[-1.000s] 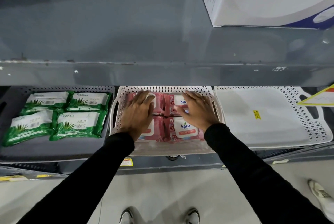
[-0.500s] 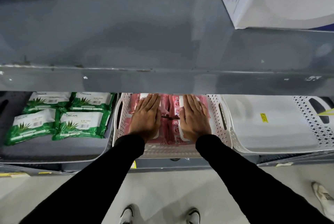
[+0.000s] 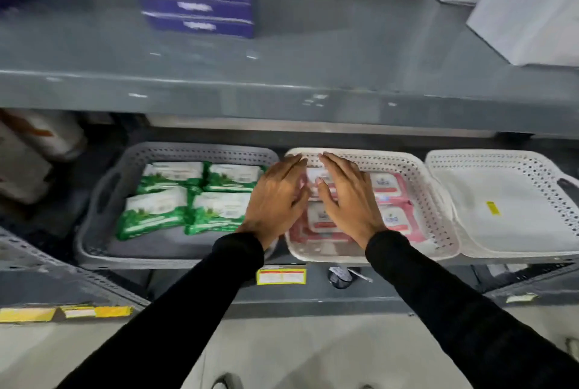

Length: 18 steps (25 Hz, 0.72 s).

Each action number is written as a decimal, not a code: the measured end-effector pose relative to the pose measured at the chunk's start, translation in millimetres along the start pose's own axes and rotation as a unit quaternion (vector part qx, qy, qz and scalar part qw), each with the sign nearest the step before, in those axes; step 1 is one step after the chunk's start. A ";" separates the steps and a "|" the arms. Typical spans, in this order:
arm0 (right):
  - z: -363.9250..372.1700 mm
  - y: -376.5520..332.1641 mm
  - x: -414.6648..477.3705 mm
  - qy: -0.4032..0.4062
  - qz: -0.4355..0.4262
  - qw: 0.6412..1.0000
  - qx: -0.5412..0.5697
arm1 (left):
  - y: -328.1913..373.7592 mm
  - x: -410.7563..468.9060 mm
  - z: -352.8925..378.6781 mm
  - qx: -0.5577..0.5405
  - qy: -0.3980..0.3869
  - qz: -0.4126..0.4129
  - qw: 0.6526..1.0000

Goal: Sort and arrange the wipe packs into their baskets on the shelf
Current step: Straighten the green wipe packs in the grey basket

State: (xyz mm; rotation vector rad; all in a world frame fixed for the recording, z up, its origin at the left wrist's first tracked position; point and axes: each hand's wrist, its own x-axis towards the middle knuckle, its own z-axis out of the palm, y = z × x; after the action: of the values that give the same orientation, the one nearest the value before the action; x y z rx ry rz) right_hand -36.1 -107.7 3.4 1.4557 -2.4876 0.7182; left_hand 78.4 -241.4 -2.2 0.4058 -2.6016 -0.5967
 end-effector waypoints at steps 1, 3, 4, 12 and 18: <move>3.1 -26.3 6.0 0.008 -0.019 1.000 0.002 | -17.6 -12.6 -21.6 -0.001 -0.001 -0.002 1.000; 12.9 -69.0 16.6 -0.021 -0.037 0.999 0.009 | -53.5 -35.3 -56.3 0.006 -0.003 -0.025 1.000; 20.8 -89.0 21.2 -0.046 -0.040 0.998 0.013 | -74.1 -47.5 -72.7 0.014 -0.012 -0.045 0.999; 91.5 -147.4 34.9 -0.227 -0.030 0.972 -0.053 | -200.2 -108.1 -130.9 -0.024 -0.132 -0.213 0.968; 114.4 -149.6 33.4 -0.263 -0.034 0.956 -0.128 | -217.3 -110.2 -125.7 0.048 -0.171 -0.203 0.963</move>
State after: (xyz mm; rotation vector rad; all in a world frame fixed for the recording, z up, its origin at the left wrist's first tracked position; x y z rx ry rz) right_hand 85.5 -250.0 -35.8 1.7957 -2.7391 -0.0258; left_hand 272.4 -431.2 -40.8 0.9621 -2.9011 -0.7298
